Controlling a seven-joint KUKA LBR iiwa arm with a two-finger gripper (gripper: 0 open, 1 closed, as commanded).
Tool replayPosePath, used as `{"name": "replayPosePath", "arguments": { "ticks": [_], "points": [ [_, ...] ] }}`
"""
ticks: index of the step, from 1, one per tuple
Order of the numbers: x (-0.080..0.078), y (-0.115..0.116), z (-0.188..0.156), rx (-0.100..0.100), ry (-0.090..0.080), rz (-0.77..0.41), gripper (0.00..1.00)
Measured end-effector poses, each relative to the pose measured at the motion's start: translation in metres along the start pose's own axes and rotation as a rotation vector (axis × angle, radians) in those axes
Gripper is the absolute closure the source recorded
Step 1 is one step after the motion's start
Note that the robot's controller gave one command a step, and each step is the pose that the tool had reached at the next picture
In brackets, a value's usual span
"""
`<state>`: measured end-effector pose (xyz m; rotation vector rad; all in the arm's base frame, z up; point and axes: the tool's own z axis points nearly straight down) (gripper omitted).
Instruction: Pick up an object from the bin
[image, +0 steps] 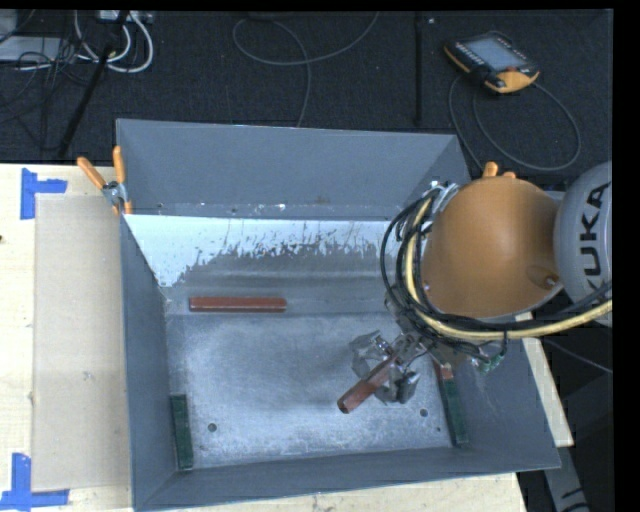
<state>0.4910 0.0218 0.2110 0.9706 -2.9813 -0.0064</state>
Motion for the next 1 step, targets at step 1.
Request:
{"name": "replayPosePath", "arguments": {
  "ticks": [1],
  "points": [
    [0.0124, -0.0154, -0.0214, 0.001, 0.000, -0.007, 1.00]
  ]
}}
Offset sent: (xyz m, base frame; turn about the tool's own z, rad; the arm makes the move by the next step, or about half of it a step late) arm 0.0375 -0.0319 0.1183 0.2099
